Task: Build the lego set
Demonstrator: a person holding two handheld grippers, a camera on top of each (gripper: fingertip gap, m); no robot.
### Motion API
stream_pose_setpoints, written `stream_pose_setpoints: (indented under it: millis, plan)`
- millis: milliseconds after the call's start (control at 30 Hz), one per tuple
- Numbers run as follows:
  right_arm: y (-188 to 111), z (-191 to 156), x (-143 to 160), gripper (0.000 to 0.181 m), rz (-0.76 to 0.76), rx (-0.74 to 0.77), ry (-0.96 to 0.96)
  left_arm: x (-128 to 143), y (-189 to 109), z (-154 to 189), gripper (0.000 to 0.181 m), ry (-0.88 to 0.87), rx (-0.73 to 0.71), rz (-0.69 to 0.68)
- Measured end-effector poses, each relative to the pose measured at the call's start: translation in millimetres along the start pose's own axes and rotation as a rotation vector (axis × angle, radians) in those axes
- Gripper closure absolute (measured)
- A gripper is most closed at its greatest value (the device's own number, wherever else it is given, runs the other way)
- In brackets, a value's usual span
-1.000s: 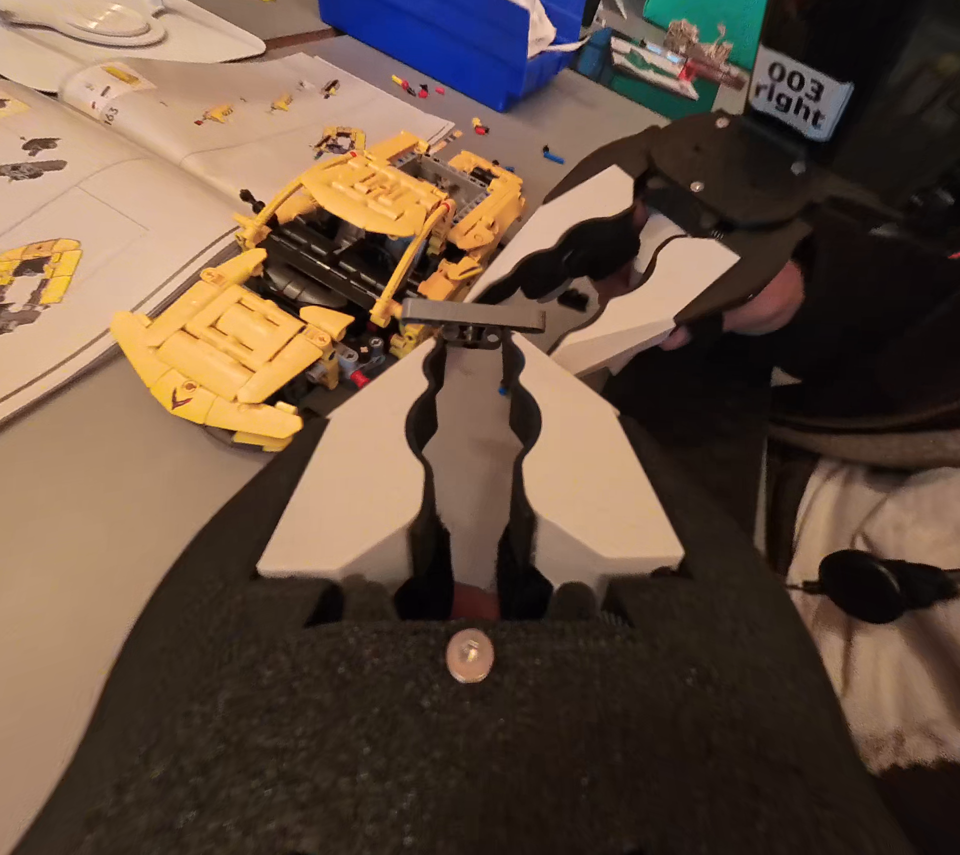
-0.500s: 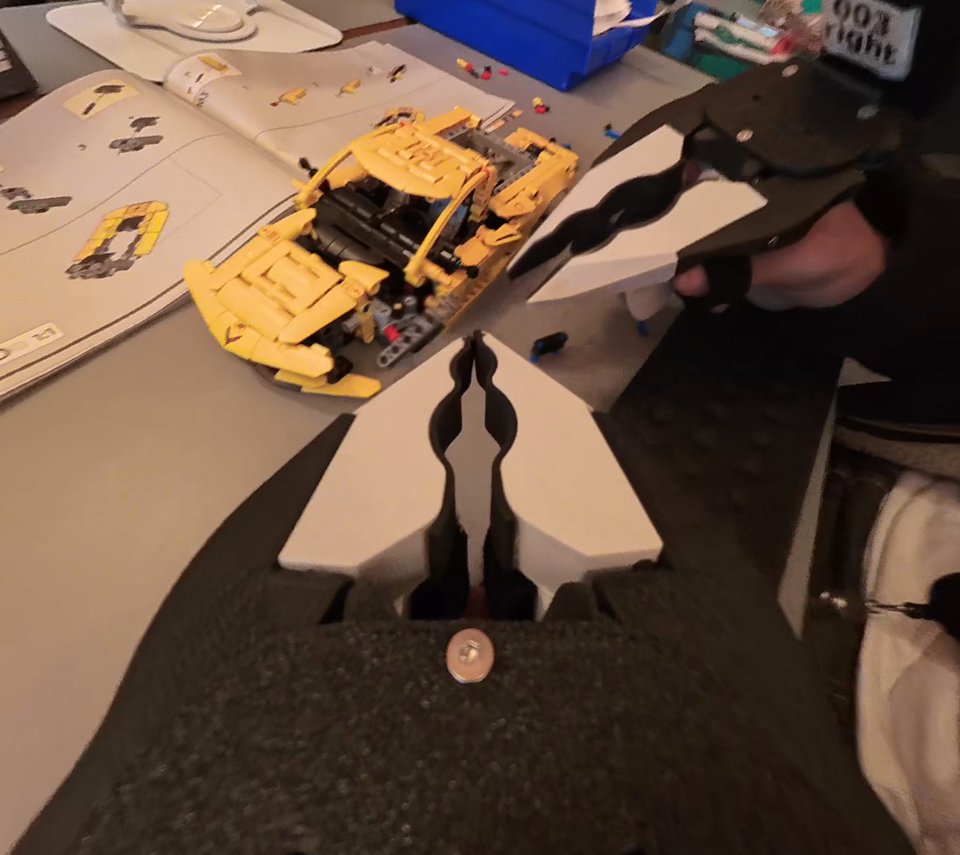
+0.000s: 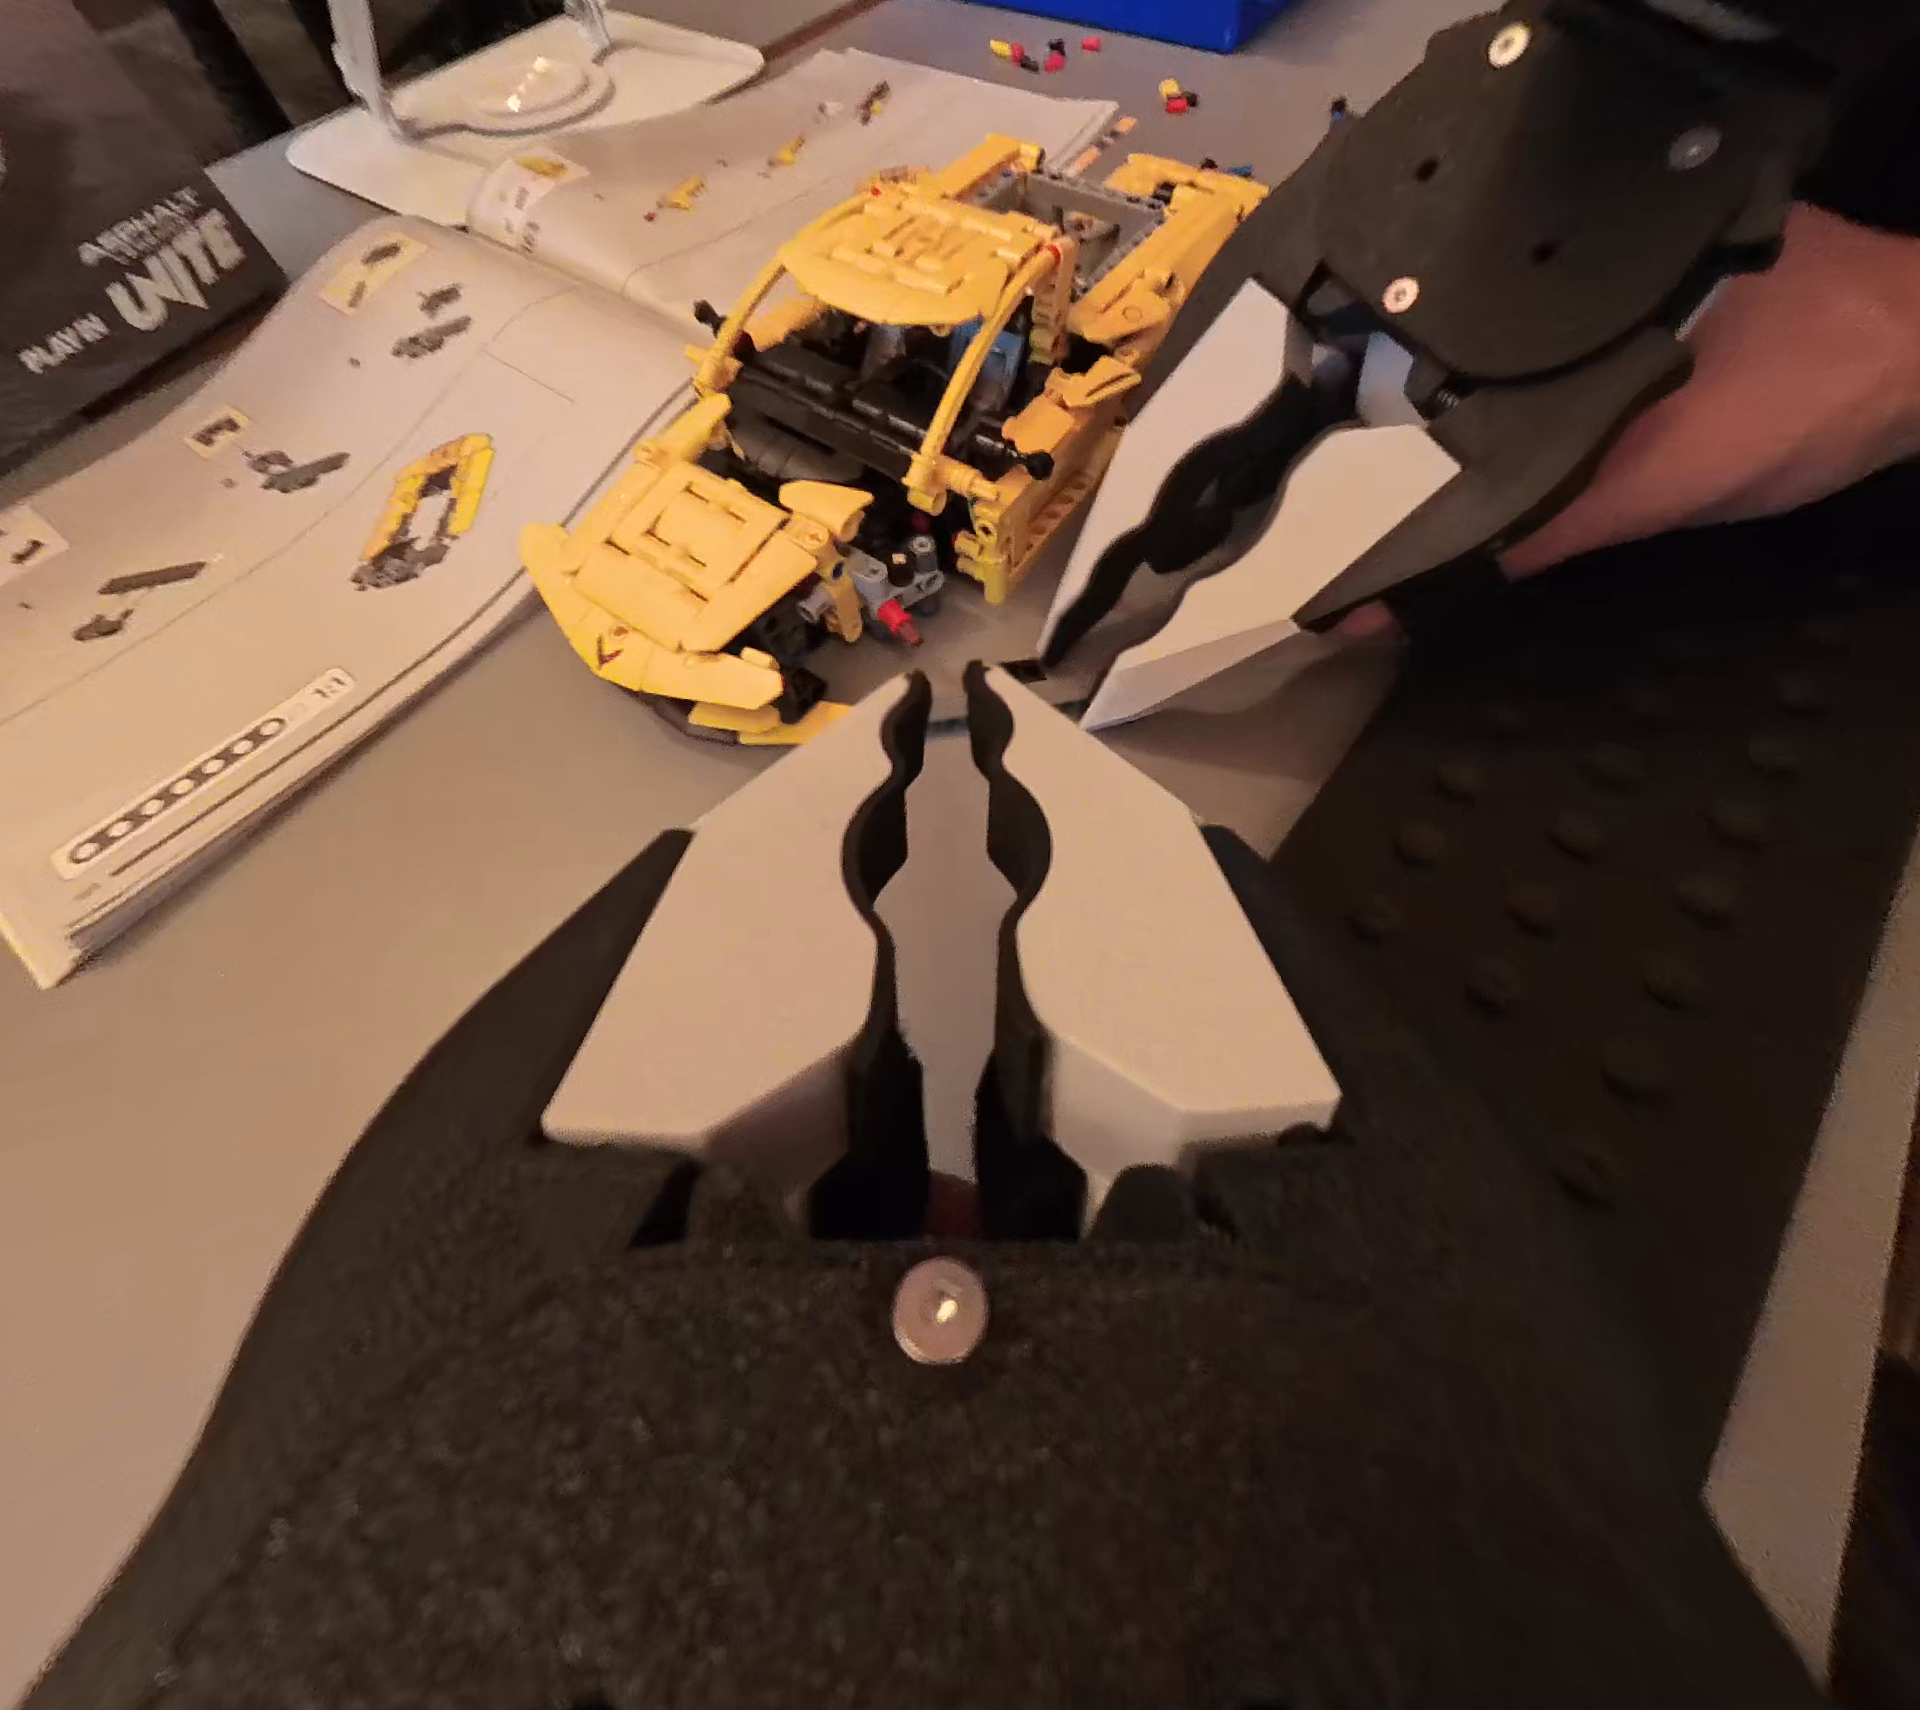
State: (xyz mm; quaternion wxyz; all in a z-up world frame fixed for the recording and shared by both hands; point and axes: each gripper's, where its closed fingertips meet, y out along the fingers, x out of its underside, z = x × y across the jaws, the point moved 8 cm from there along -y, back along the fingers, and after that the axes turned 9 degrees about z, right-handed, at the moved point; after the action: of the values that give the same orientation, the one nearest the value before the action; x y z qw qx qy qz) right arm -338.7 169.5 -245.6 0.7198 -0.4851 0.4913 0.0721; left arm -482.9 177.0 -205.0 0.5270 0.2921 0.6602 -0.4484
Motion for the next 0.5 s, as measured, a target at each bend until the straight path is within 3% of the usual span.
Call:
stream_pose_setpoints:
  millis: [33, 133, 233, 333, 433, 500]
  plan:
    - [0.1, -0.6, 0.5, 0.172, 0.005, 0.012, -0.020, -1.0, -1.6, -0.7, 0.173, 0.003, -0.012, 0.018]
    - [-2.1, -0.1, -1.9, 0.174, 0.000, 0.090, -0.160, -3.9, -7.1, -5.1, 0.166, -0.035, -0.024, 0.075]
    - [-12.3, 0.0, -10.7, 0.173, 0.138, -0.107, 0.055, -9.8, -17.2, -13.2, 0.162, -0.135, 0.017, 0.196]
    - [-43.2, 12.2, -26.1, 0.174, 0.410, -0.195, 0.163, -17.9, -32.5, -19.7, 0.162, -0.242, 0.089, 0.401]
    - [-75.3, 7.1, -39.1, 0.174, 0.615, 0.030, -0.153, -20.9, -39.3, -26.0, 0.154, -0.366, 0.150, 0.527]
    - [-79.0, 0.0, -39.2, 0.174, 0.589, 0.269, -0.386, -21.2, -35.1, -24.1, 0.151, -0.385, 0.183, 0.510]
